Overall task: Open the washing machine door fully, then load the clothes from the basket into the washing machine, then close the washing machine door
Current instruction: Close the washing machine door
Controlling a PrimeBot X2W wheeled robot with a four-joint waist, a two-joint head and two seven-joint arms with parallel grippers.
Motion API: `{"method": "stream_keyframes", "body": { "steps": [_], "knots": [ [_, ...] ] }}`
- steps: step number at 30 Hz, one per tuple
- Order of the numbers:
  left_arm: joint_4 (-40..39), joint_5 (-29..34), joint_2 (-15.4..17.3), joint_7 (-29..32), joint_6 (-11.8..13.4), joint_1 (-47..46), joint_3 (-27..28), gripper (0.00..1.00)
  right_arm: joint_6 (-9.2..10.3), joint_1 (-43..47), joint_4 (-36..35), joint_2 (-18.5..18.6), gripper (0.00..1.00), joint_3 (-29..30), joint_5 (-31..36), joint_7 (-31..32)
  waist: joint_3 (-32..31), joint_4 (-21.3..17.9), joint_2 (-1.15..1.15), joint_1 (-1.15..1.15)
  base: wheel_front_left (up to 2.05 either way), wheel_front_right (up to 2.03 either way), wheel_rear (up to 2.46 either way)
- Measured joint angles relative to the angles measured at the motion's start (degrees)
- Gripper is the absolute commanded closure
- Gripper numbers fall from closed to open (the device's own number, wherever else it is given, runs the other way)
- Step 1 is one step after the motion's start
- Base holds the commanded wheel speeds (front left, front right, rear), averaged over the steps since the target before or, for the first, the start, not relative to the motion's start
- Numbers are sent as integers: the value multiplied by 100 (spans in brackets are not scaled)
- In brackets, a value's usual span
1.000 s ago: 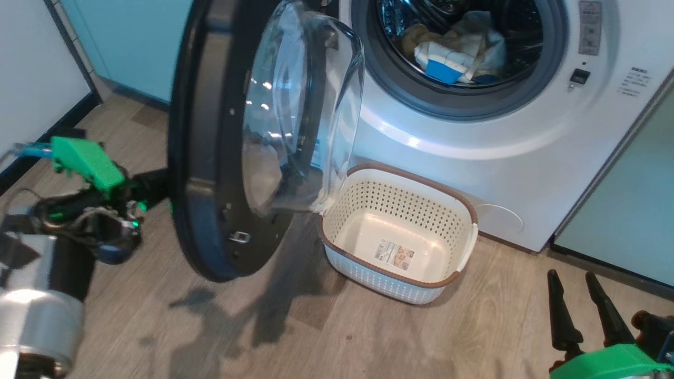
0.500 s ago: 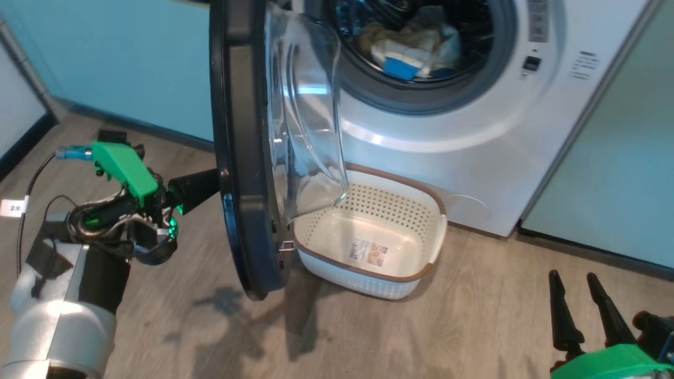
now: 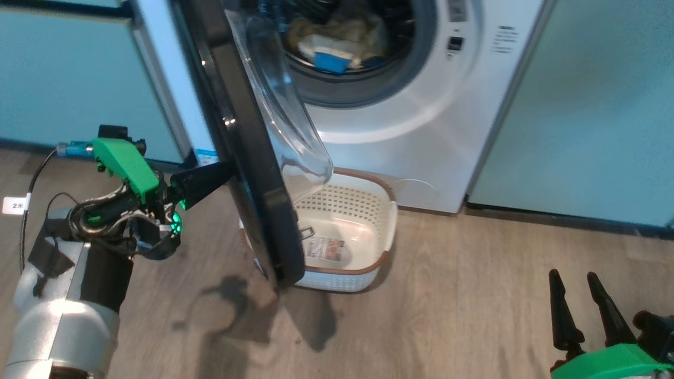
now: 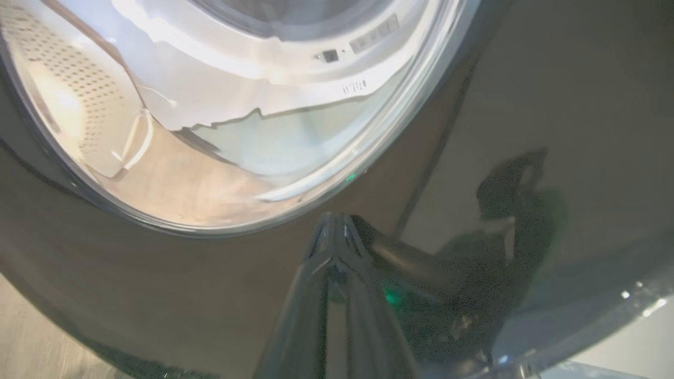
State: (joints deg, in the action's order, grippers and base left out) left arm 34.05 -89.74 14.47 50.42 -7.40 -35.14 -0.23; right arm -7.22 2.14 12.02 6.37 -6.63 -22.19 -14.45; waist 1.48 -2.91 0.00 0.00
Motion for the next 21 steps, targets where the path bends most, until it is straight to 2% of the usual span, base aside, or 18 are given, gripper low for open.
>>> {"method": "stream_keyframes", "body": {
  "steps": [21],
  "knots": [
    [-358,3,-234,-310,0,214,25,100,0,-27,-3,12,0,-116,0,0,108,-1276,0,0,0,0,0]
  ]
}}
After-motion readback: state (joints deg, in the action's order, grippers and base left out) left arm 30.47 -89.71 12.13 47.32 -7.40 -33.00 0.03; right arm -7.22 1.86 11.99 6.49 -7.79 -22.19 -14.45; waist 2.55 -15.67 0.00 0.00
